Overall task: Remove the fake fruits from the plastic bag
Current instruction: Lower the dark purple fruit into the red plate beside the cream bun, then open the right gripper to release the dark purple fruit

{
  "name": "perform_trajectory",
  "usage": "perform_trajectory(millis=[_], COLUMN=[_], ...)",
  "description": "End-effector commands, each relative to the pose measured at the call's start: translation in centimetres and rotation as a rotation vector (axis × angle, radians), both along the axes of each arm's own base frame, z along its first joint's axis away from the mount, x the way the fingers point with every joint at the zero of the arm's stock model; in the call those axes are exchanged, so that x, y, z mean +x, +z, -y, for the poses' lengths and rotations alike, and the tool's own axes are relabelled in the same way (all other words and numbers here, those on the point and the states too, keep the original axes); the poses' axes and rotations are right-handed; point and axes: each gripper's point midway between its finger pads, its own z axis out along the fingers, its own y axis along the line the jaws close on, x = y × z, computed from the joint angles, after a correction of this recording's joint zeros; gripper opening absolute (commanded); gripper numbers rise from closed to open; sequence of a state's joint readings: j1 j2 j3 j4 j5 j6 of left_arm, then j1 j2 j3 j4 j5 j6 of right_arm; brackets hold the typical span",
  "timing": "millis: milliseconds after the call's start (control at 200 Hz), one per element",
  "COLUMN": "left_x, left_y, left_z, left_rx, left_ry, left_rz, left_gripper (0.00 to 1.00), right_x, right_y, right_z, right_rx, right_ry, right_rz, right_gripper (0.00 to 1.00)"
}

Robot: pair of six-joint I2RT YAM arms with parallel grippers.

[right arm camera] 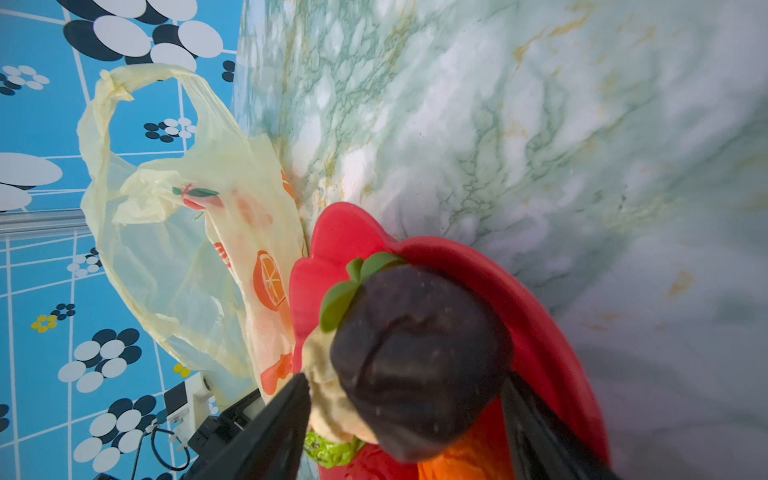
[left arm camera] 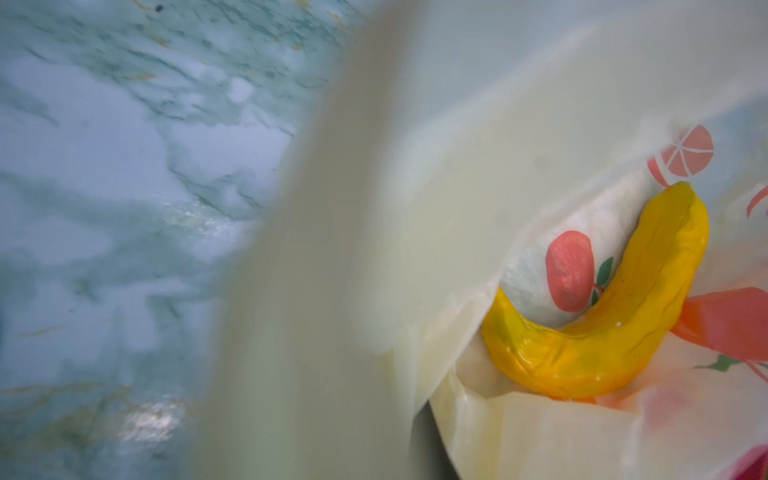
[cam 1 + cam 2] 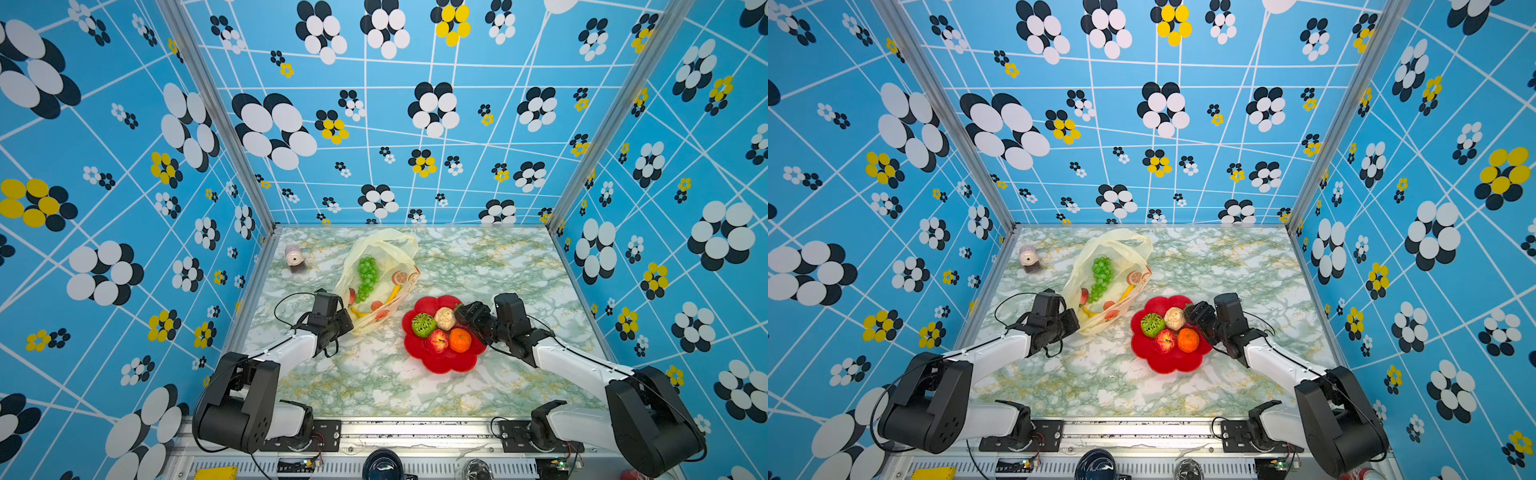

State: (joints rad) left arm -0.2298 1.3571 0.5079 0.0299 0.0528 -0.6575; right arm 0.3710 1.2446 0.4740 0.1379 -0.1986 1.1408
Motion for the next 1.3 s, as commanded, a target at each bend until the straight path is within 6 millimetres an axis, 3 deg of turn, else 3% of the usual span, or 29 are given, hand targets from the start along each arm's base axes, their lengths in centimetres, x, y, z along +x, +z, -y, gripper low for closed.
perform_trajectory(millis=[0, 185, 345, 680, 1125, 1295], left_x=[0.5, 0.4, 0.5, 1.1, 1.6, 1.8], left_y=[0.8, 0.8, 0.8, 1.2, 1.3, 1.3], left_z=[-0.1, -0.2, -0.2, 0.2, 0.4, 0.7], left_rx=[0.025, 0.028, 0.028, 0.019, 0.008, 0.015], left_ry=[-0.011, -0.011, -0.01, -0.019, -0.023, -0.048], left_rz=[0.021, 0.021, 0.023, 0.032, 0.034, 0.029], left_gripper=[0.06, 0.06, 0.06, 0.06, 0.06, 0.06], right_x=[-0.6, -1.1, -1.2, -2.0, -3.7, -2.9], right_y=[0.2, 0.6, 1.0, -0.2, -1.5, 0.5], right_z=[0.7, 1.5, 1.8, 2.4, 3.1, 2.8], right_rx=[-0.05, -0.08, -0.104, -0.156, -0.202, -0.197], right_ry=[-0.01, -0.024, -0.028, -0.024, -0.012, 0.008], right_rz=[-0.023, -0.021, -0.018, -0.083, -0.149, -0.086], right_gripper=[0.75, 0.71, 0.62, 0.46, 0.43, 0.42])
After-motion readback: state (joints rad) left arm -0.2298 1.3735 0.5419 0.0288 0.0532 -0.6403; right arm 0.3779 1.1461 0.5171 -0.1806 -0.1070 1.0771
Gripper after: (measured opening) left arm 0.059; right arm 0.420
